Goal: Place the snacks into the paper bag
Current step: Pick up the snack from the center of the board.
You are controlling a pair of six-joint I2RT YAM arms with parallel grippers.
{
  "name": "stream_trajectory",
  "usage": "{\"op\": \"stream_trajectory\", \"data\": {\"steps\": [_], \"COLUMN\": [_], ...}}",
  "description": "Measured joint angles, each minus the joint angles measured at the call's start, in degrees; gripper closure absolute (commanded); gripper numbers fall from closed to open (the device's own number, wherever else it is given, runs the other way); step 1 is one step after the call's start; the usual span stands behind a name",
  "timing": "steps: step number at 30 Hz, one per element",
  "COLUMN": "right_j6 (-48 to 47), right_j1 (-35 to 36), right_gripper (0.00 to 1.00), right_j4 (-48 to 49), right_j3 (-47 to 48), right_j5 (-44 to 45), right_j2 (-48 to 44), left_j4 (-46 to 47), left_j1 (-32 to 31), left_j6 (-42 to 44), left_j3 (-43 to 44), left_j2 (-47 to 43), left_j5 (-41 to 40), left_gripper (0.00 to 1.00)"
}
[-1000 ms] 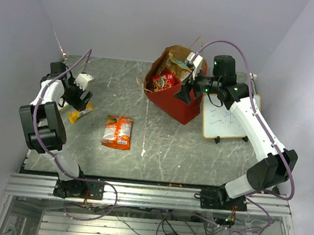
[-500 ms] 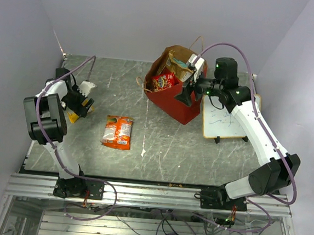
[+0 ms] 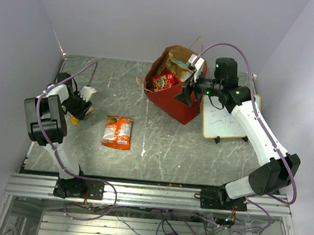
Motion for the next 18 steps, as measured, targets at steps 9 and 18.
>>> {"op": "stream_trajectory", "data": {"steps": [9,18], "right_j6": [0.3,3.6], "right_j1": [0.0,0.0], "right_gripper": [0.2,0.21], "right_j4": [0.9,5.4], "right_j3": [-0.9,-4.9], "right_j5": [-1.0,-4.9], "right_j2": [0.0,-0.5], "left_j4": [-0.6,-3.2], "left_j1": [-0.2,-3.6], "left_j6": [0.3,-1.9], "left_j3": [-3.8,-4.4], "left_j2": [-4.3,-14.6], "left_j5": [1.4,8.2], "left_gripper": [0.56,0.63]}}
